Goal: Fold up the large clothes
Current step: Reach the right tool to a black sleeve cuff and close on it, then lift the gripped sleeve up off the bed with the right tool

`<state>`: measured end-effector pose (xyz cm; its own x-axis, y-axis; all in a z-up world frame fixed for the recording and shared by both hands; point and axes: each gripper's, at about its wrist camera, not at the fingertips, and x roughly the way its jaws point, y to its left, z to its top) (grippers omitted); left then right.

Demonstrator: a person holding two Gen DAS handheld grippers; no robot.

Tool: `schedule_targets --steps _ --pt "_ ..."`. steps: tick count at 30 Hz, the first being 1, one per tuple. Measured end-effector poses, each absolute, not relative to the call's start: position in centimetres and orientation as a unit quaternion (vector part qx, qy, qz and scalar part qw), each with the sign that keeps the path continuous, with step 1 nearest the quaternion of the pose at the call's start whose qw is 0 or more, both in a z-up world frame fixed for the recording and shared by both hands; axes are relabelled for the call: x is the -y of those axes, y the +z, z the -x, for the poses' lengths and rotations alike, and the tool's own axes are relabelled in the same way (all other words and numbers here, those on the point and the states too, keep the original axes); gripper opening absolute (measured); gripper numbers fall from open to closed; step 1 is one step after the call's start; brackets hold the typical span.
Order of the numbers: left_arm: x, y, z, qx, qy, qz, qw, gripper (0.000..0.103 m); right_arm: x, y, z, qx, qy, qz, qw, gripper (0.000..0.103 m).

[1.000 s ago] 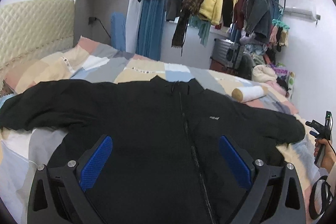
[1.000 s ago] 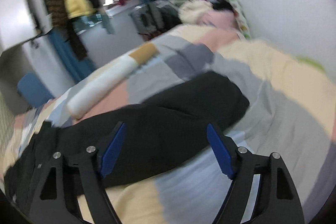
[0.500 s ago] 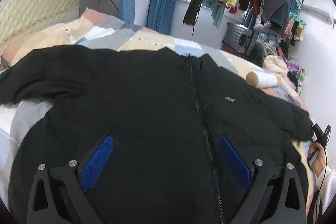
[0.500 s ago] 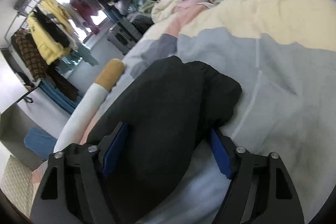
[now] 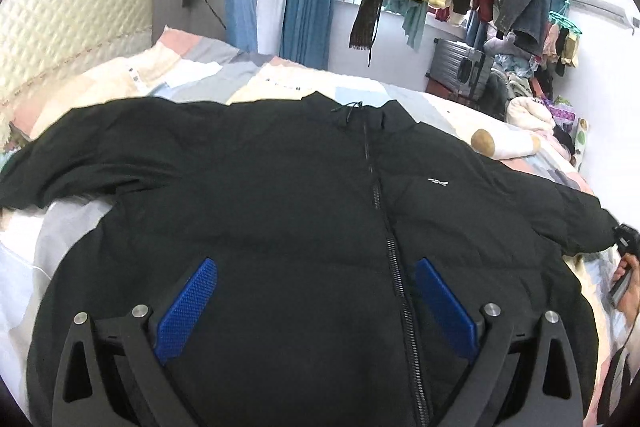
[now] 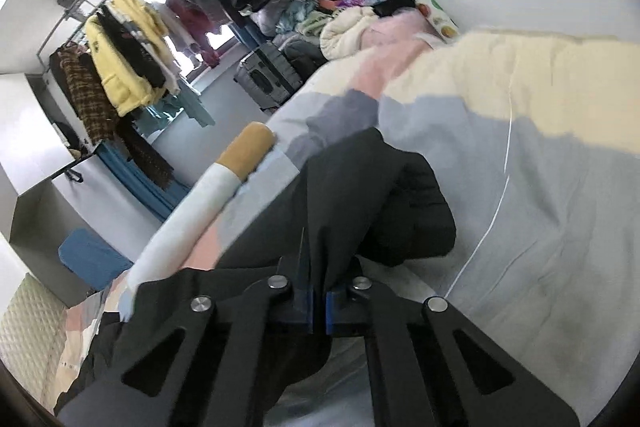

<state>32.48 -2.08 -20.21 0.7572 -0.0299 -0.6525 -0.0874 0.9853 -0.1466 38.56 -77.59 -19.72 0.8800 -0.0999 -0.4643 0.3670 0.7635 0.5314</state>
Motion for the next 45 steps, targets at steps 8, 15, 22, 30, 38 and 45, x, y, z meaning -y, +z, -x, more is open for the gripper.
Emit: schedule_targets --steps 8,15,22,30,38,45 --pt "3.0 -15.1 -30.0 -0.303 0.028 0.062 0.951 0.101 76.4 -14.5 -37.5 -0.206 -0.104 -0.277 0.933 0.003" --pt "1.7 -10.8 -27.0 -0.301 0.062 0.081 0.948 0.101 74.9 -10.5 -37.4 -0.193 -0.097 -0.256 0.942 0.003" --pt "1.6 -7.1 -25.6 -0.305 0.067 0.090 0.946 0.101 72.4 -7.2 -37.1 -0.184 -0.077 -0.213 0.957 0.003" --pt "1.1 -6.8 -25.0 -0.291 0.058 0.053 0.954 0.101 71.2 -4.6 -36.3 -0.185 -0.073 -0.212 0.957 0.003" --pt "0.3 -8.8 -24.4 -0.270 0.044 0.018 0.962 0.101 65.0 0.9 -34.9 -0.154 -0.062 -0.165 0.972 0.003" --pt "-1.4 -10.1 -24.8 -0.261 0.041 0.028 0.964 0.101 55.8 5.8 -35.2 -0.127 -0.033 -0.138 0.982 0.003"
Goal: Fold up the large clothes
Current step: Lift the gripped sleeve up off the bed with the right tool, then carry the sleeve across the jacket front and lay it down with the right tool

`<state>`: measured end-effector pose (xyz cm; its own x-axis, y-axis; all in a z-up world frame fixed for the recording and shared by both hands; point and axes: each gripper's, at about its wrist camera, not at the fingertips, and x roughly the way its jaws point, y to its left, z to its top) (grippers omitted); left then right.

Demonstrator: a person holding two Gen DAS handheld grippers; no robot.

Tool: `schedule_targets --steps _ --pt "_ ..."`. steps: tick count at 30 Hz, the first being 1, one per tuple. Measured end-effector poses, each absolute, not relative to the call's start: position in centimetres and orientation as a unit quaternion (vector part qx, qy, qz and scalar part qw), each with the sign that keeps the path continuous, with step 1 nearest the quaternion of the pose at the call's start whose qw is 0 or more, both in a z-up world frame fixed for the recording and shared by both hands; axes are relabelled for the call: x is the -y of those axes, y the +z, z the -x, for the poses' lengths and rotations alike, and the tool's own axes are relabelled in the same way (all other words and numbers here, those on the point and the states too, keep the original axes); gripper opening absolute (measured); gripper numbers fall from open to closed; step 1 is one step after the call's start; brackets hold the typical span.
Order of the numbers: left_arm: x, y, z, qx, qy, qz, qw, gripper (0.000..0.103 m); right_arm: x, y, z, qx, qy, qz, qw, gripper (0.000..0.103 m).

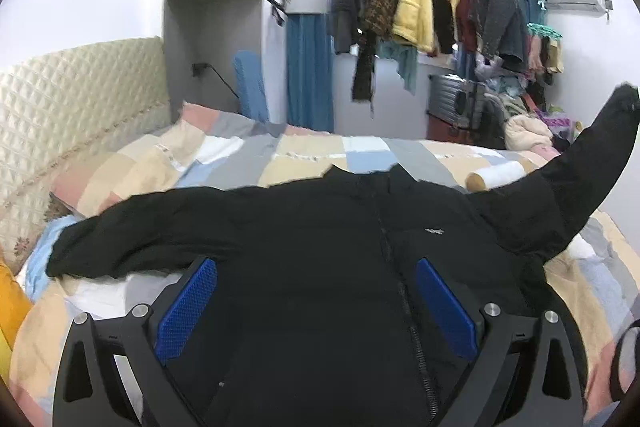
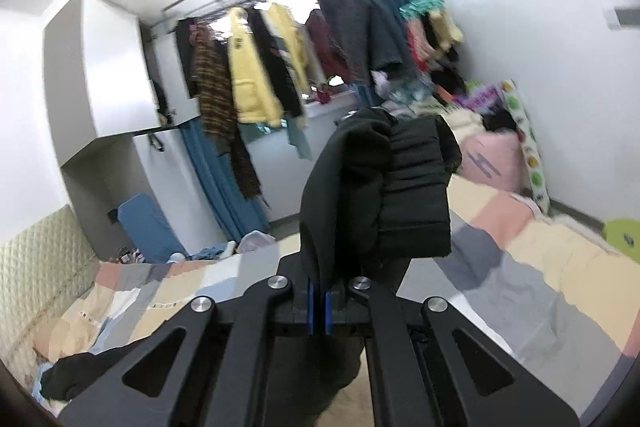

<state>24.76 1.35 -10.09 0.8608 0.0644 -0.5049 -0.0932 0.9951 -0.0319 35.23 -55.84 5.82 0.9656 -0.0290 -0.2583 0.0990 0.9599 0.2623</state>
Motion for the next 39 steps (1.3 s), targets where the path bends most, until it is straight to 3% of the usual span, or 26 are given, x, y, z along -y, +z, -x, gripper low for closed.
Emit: schedule_targets --steps 8,20,29,39 --pt "-4.7 -10.2 -21.9 -0.248 0.054 0.021 0.967 0.101 44.8 8.2 -36.0 -0.112 0.023 -0.096 0.989 0.003" --pt "-10.9 -13.1 -21.3 -0.247 0.034 0.079 0.965 0.101 27.5 5.4 -36.4 -0.132 0.132 -0.041 0.981 0.003" --pt "-14.8 -15.2 -22.3 -0.259 0.051 0.113 0.958 0.101 12.9 -4.6 -38.1 -0.203 0.219 -0.009 0.954 0.003" --pt "-17.9 -17.1 -23.0 -0.268 0.054 0.146 0.951 0.101 4.7 -18.7 -39.6 -0.323 0.265 0.055 0.907 0.004"
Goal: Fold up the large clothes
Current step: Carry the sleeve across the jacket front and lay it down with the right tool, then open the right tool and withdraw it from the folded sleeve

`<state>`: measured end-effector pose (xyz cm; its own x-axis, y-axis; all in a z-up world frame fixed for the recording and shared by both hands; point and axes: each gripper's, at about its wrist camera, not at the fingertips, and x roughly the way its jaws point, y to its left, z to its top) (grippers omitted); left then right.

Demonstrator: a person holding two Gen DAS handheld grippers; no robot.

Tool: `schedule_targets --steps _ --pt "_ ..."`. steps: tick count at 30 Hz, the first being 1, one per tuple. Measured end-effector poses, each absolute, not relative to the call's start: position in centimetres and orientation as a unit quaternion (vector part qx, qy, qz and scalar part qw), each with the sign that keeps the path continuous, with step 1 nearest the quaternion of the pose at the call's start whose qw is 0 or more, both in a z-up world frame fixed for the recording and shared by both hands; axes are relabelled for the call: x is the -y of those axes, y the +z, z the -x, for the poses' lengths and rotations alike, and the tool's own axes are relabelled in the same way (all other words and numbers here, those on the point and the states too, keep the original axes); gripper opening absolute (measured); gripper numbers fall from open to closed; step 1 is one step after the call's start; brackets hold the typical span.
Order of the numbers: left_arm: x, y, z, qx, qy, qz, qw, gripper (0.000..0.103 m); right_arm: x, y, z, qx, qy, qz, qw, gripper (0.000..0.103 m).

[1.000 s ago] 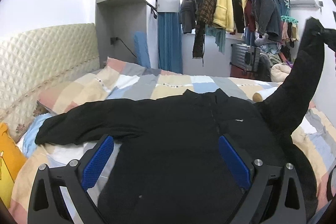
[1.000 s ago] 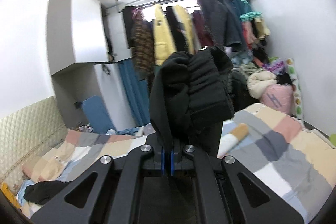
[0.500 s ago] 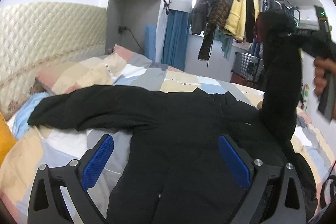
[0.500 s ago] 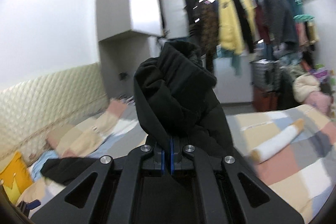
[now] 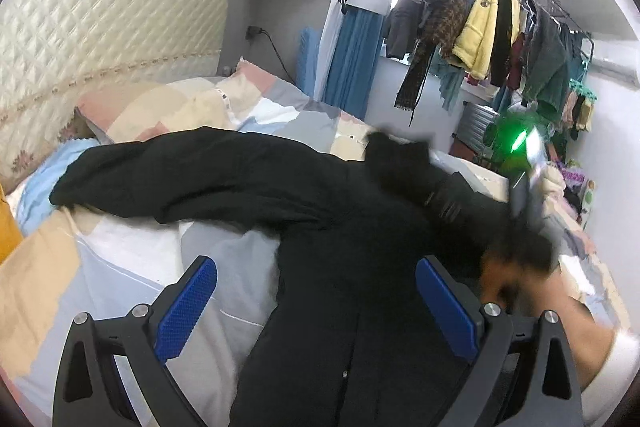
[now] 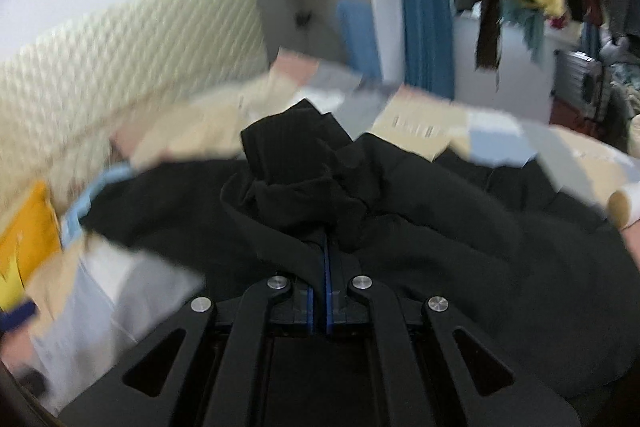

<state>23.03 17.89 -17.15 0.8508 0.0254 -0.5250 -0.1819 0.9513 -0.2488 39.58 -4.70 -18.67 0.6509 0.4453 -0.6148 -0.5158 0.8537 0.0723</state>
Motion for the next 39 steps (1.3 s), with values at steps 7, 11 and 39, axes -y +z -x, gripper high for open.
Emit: schedule_targets --steps 7,11,39 --pt "-17.6 -17.8 -23.3 -0.275 0.045 0.144 0.949 0.101 3.8 -25.2 -40.2 -0.389 0.256 0.101 0.879 0.004" --pt "-17.5 -18.0 -23.5 -0.278 0.047 0.148 0.948 0.101 3.2 -25.5 -40.6 -0.401 0.246 0.115 0.875 0.005" --pt "-16.1 -16.2 -20.8 -0.261 0.063 0.107 0.957 0.101 12.2 -9.2 -31.5 -0.301 0.219 0.048 0.927 0.074"
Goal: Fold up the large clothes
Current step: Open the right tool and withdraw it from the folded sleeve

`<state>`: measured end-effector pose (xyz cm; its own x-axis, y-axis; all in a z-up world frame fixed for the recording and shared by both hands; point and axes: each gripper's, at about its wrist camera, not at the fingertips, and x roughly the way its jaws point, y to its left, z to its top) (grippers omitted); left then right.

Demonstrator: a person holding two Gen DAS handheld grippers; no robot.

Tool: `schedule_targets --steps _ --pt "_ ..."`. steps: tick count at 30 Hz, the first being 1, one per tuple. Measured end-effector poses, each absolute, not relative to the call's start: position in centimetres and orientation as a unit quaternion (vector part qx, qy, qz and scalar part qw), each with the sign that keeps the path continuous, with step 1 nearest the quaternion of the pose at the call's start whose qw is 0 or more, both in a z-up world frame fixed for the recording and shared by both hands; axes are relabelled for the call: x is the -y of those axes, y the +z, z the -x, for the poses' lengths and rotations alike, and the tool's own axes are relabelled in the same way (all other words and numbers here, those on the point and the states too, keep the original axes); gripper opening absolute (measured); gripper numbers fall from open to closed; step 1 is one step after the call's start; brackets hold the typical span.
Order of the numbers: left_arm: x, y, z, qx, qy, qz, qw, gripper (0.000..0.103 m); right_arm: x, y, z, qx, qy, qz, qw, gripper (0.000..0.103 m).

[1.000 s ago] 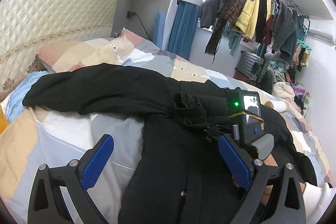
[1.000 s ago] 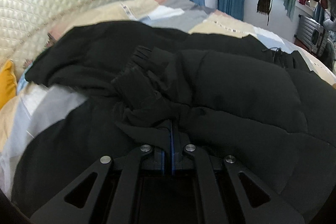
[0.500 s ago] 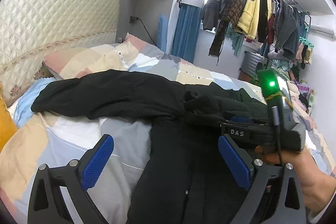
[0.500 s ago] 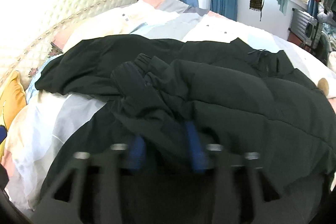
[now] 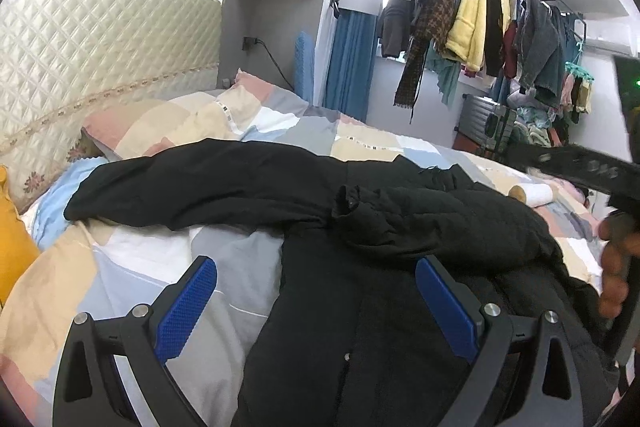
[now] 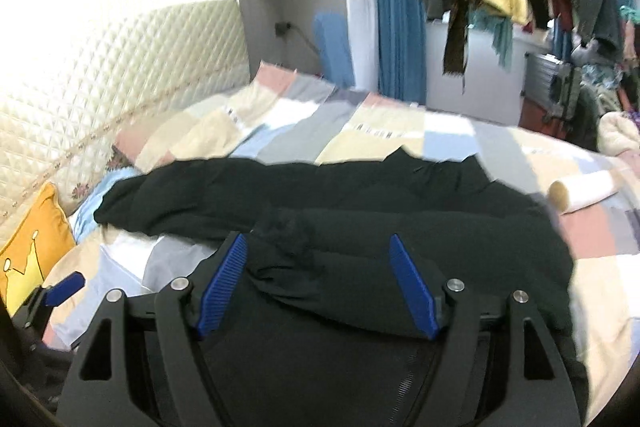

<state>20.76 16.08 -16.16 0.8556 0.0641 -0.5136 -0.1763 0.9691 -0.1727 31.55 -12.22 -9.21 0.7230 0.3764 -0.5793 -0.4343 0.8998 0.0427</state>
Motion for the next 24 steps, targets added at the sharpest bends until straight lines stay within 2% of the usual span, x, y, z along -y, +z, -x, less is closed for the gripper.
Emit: schedule_targets --steps 9,24 --pt "-14.6 -14.9 -18.5 -0.241 0.047 0.106 0.963 0.101 19.1 -5.6 -27.4 -0.251 0.184 0.026 0.950 0.074" --pt "-12.1 -14.6 -18.0 -0.236 0.017 0.096 0.967 0.101 26.6 -6.8 -20.5 -0.236 0.162 0.000 0.958 0.075"
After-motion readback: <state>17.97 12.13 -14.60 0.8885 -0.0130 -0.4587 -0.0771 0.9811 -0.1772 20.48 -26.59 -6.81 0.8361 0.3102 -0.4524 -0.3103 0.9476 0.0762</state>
